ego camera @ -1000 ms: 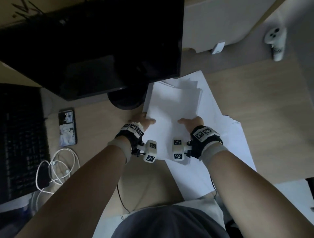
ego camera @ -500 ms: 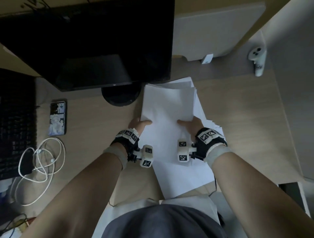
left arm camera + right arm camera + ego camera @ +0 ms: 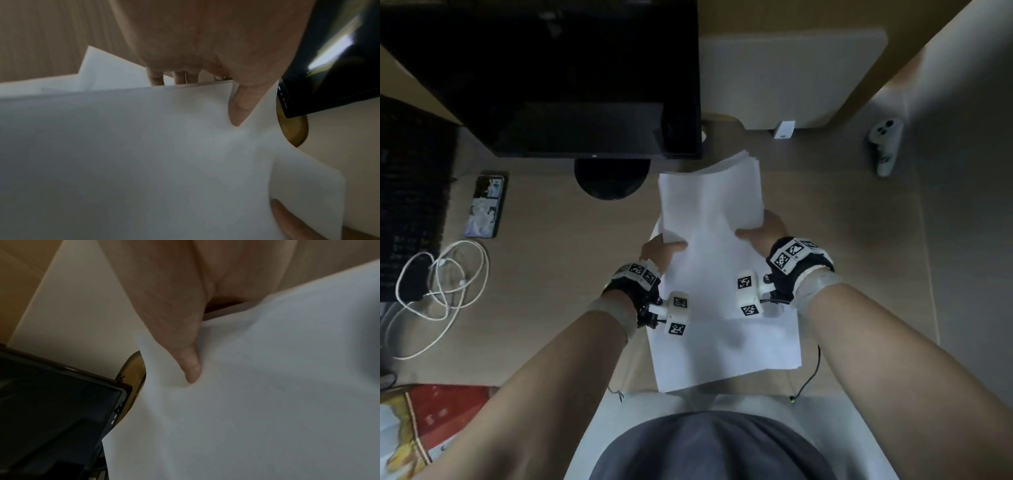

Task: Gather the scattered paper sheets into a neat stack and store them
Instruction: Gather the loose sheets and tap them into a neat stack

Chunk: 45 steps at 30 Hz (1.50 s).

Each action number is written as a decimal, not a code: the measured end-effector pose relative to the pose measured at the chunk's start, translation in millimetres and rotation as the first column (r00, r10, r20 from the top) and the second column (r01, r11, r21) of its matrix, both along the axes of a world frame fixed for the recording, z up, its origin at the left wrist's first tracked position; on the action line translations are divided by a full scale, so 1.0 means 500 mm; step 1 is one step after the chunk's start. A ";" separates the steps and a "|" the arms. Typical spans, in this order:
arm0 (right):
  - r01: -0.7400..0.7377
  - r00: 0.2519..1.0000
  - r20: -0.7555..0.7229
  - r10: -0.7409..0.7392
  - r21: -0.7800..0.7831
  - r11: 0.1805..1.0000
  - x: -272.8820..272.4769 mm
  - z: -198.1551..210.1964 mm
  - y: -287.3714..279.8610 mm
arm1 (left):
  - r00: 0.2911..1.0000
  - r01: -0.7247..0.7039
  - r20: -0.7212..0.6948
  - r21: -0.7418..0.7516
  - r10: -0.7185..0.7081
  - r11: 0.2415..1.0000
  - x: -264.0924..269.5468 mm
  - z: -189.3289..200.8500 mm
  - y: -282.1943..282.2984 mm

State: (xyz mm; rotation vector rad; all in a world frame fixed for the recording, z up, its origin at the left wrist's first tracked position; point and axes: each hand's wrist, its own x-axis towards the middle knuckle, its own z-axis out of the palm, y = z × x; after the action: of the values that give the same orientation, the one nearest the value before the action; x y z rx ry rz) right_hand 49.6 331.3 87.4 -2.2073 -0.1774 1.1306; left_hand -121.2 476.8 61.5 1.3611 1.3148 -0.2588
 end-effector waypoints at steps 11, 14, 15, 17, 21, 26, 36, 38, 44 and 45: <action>-0.074 0.996 -0.061 0.057 -0.340 0.937 0.093 -0.072 0.045 | 0.926 0.221 -0.329 0.070 -0.186 0.973 0.093 -0.044 0.003; -0.074 0.988 -0.156 0.015 -0.383 0.921 0.095 -0.087 0.055 | 0.924 0.177 -0.360 0.107 -0.128 0.978 0.097 -0.036 0.004; -0.107 0.980 -0.196 0.038 -0.354 0.929 0.094 -0.089 0.059 | 0.933 0.147 -0.345 0.111 -0.100 0.983 0.094 -0.039 0.006; -0.108 0.977 -0.211 0.042 -0.310 0.945 0.090 -0.092 0.060 | 0.957 0.074 -0.286 0.109 -0.040 0.991 0.090 -0.052 0.011; -0.072 0.983 -0.182 0.023 -0.271 0.960 0.087 -0.111 0.055 | 0.976 -0.099 -0.187 0.062 0.109 0.993 0.053 -0.160 0.035; -0.003 0.979 -0.199 -0.047 -0.245 0.969 0.074 -0.077 0.055 | 0.990 -0.070 -0.121 0.033 0.074 0.997 0.040 -0.108 0.038; 0.134 0.969 -0.195 -0.151 -0.099 0.986 0.009 -0.044 0.034 | 0.997 -0.062 -0.038 0.043 0.064 0.997 0.015 -0.025 0.020; 0.199 0.964 -0.174 -0.202 -0.037 0.979 0.014 -0.022 0.016 | 0.979 -0.139 -0.123 0.168 0.160 0.976 0.006 -0.034 0.020; 0.265 0.962 -0.094 -0.255 0.120 0.957 0.049 0.058 -0.095 | 0.971 -0.078 -0.218 0.094 0.098 0.992 -0.015 -0.053 -0.007; 0.274 0.961 -0.083 -0.265 0.137 0.952 0.050 0.068 -0.116 | 0.973 -0.044 -0.222 0.102 0.066 0.994 -0.016 -0.055 -0.016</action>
State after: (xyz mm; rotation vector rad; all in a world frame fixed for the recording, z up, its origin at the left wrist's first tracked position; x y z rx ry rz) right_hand 74.9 273.2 121.5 -1.9907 0.0654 1.0000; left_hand -129.4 468.8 34.0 1.4046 1.5687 -0.3222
